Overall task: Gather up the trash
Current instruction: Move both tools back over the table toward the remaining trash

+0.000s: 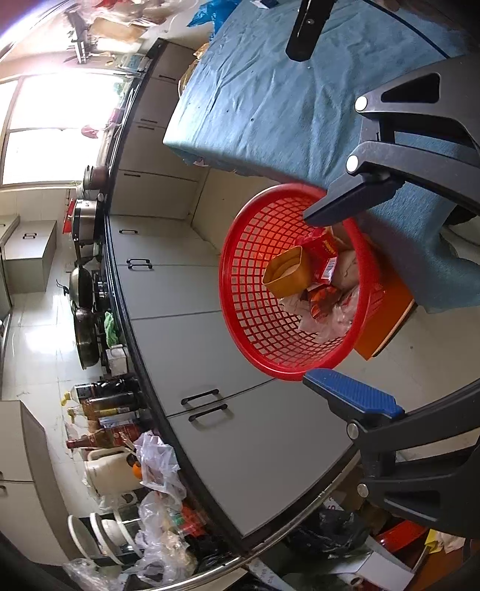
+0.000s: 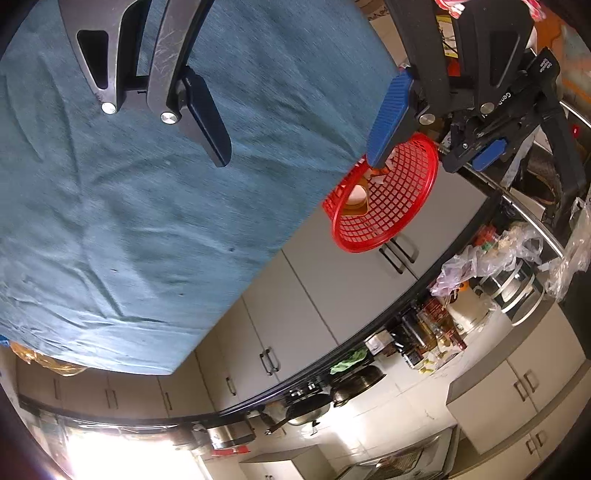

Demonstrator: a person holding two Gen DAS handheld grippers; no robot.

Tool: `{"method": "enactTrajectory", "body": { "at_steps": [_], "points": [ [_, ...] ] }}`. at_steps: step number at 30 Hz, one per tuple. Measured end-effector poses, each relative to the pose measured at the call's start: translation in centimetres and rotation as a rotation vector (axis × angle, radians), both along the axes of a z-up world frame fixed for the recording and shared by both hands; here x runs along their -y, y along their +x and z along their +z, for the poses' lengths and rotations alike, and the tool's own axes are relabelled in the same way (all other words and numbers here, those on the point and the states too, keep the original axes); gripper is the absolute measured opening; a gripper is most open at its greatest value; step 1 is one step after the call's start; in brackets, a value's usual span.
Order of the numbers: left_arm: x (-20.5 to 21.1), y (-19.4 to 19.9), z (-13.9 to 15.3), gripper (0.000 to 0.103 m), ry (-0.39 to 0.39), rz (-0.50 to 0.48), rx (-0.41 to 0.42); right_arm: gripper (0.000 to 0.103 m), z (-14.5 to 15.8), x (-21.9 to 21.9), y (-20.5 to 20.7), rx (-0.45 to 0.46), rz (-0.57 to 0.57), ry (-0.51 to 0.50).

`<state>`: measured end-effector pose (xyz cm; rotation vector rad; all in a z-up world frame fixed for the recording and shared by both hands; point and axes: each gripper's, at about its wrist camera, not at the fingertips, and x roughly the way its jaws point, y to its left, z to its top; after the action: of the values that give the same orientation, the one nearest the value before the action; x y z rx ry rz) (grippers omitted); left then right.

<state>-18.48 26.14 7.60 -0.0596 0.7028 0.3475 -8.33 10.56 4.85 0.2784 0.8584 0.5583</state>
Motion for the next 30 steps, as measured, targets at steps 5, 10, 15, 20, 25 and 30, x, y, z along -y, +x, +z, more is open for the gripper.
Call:
{"method": "enactTrajectory", "body": {
  "at_steps": [5, 10, 15, 20, 25, 30],
  "points": [
    [1.6, -0.3, 0.3, 0.079, 0.027, -0.023, -0.001, 0.080, -0.2, 1.9, -0.7, -0.009, -0.035, 0.022],
    [3.1, -0.4, 0.3, 0.080, 0.044, -0.046, -0.013, 0.080, -0.4, 4.1, -1.3, -0.018, -0.076, 0.048],
    [4.9, -0.4, 0.2, 0.080, 0.065, -0.074, -0.023, 0.080, -0.8, 6.8, -1.9, -0.025, -0.122, 0.065],
    [7.1, -0.3, 0.2, 0.080, 0.074, -0.119, -0.028, 0.081, -1.1, 9.1, -2.8, -0.017, -0.149, 0.056],
    [9.0, 0.1, 0.3, 0.080, 0.026, -0.191, -0.040, 0.081, -1.7, 12.2, -3.6, -0.026, -0.199, 0.052],
    [11.5, 0.9, 0.4, 0.080, -0.025, -0.264, -0.058, 0.081, -1.9, 17.1, -4.4, -0.026, -0.286, 0.051]
  ]
}}
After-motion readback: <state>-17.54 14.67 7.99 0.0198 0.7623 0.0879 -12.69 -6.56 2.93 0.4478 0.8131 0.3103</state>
